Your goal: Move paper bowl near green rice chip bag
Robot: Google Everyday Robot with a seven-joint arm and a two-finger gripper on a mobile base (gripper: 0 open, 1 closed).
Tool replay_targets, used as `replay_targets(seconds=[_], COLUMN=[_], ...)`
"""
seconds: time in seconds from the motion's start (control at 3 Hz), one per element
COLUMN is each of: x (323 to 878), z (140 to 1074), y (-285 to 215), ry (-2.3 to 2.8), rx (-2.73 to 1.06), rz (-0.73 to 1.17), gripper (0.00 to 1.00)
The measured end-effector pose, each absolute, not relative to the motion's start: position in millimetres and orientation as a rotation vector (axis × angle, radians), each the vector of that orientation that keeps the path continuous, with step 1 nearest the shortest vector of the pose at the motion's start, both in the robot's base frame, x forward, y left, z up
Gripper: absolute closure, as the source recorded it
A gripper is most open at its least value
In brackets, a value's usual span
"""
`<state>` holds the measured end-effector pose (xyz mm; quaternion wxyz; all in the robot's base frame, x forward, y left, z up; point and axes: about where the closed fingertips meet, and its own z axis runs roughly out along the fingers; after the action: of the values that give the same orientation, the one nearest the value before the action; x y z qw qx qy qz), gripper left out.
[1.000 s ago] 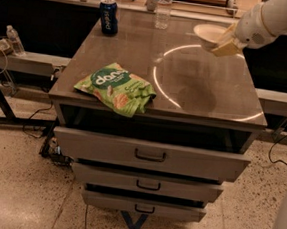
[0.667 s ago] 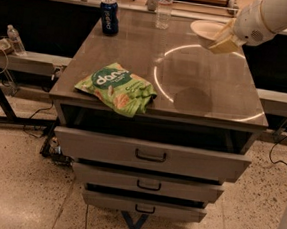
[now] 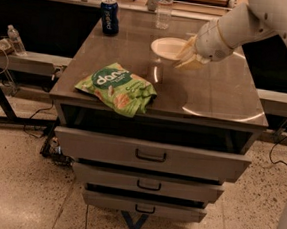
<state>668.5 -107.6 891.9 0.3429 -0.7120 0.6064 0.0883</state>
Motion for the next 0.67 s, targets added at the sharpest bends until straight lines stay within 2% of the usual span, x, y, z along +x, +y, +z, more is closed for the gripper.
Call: replay_targets(seconds=[0.33,0.67], x=[650.5,626.4], z=[879.3,868.8], y=[-75.0,-47.9], ry=[1.460,1.360], rx=[-1.983,-2.080], rz=[0.277,0.326], gripper=[0.84,0.53])
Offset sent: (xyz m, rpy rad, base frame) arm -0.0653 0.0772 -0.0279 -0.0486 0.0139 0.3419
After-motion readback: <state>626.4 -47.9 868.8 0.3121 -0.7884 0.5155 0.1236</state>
